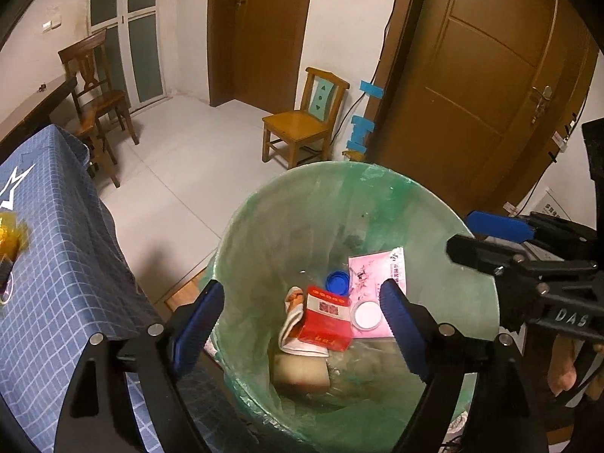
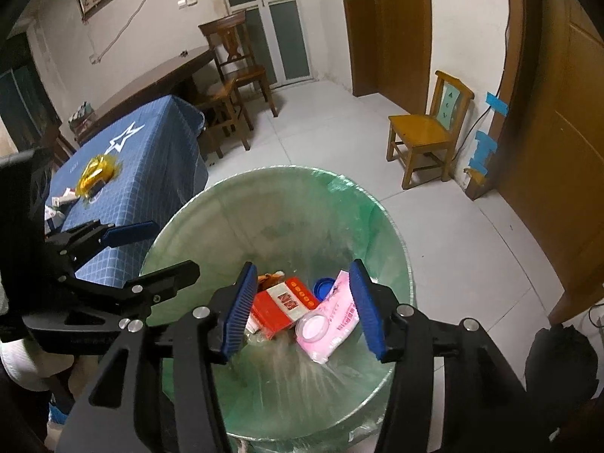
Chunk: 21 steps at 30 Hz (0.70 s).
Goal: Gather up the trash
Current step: 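Open both tools to drop the sponge and lid into the bin, then move both open tools back over the trash on the table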
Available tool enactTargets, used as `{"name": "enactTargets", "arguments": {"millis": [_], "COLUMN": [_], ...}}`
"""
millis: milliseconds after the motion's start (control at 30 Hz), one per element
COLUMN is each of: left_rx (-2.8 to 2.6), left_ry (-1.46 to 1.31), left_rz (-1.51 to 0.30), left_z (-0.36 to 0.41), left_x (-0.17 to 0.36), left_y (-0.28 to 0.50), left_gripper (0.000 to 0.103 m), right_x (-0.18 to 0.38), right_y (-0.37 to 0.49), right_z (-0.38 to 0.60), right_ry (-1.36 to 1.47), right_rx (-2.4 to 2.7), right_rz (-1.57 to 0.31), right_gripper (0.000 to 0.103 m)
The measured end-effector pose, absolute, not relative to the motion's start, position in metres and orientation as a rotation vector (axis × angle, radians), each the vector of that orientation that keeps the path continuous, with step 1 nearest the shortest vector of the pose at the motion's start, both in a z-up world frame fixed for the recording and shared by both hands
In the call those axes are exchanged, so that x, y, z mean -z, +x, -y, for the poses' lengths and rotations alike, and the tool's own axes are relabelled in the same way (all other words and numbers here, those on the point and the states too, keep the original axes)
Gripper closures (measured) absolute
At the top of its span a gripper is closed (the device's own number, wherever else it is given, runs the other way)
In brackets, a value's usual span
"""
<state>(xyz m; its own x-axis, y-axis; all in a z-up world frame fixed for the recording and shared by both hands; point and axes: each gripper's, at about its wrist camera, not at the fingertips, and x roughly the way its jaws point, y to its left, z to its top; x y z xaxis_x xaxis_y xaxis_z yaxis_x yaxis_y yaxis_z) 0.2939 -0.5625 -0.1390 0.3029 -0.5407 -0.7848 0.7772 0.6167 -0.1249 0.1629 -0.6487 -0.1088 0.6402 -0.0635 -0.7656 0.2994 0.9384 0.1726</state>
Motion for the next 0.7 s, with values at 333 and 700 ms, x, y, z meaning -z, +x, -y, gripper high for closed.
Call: {"name": "enactTargets", "arguments": {"millis": [333,700], "left_rx": [0.914,0.919], "left_ry": [0.297,0.288], "left_rz": [-0.858,-0.76], "left_z": [0.528,0.357], "left_x": [0.113,0.071], "left_y": [0.277,0.236], "left_gripper": [0.018,0.017], "right_x": [0.08,0.054], "right_y": [0.137,0.114], "right_z": [0.63,0.515], "right_ry": [0.273,0.218], "right_rx": [0.195,-0.053], "right_rz": [-0.749,-0.592], "right_gripper": [0.045,0.022]}}
